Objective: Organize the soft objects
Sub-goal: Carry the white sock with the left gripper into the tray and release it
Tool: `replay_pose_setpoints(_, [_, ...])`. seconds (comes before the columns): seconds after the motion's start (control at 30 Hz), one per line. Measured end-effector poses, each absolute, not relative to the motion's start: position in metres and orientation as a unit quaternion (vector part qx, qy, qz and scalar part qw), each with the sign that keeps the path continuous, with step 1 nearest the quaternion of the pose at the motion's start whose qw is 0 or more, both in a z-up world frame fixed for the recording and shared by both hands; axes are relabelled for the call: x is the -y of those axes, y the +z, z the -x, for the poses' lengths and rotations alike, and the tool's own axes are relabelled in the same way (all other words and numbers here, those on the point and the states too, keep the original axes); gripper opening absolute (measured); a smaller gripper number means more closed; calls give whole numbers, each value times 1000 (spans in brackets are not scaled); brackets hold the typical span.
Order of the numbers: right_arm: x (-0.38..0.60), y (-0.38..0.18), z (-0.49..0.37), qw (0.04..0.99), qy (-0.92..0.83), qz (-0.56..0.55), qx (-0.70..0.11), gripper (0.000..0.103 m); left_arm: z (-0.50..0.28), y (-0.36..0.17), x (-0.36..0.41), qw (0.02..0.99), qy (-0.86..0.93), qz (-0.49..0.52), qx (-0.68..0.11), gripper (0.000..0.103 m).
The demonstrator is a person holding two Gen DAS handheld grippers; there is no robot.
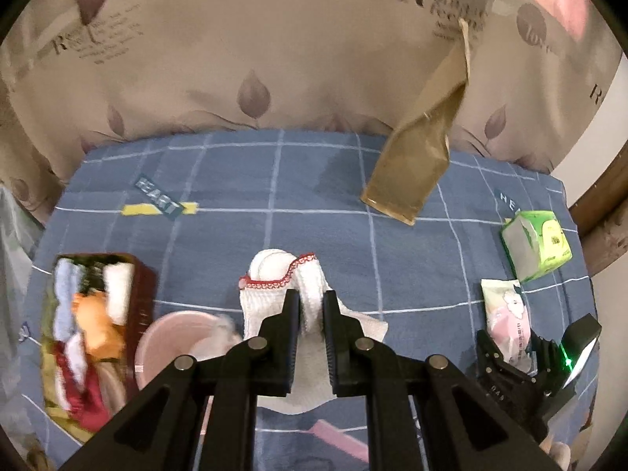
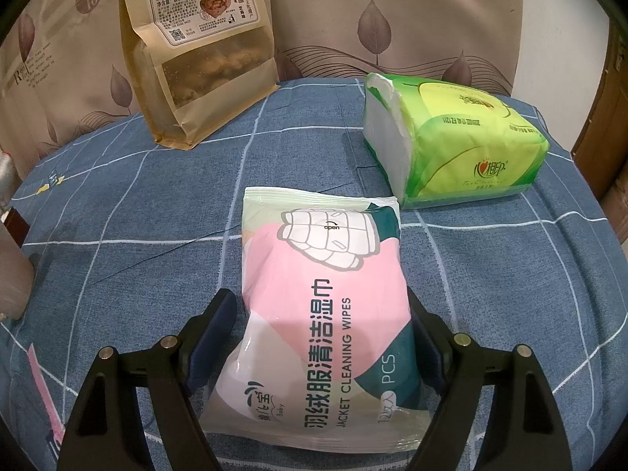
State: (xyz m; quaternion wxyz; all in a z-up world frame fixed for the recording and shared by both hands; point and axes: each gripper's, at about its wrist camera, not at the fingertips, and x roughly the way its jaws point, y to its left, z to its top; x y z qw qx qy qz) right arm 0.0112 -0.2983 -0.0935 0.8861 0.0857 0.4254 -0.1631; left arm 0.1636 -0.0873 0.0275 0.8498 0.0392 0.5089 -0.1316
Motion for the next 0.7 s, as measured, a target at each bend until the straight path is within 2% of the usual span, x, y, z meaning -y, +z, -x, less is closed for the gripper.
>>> replay_pose_setpoints(0.33, [299, -93, -11, 886, -163, -86, -425, 81, -160, 63, 21, 872, -86, -47, -479, 12])
replay_pose_setpoints(0.7, [299, -93, -11, 886, -162, -85, -426, 81, -166, 56, -53, 873, -18, -52, -484, 12])
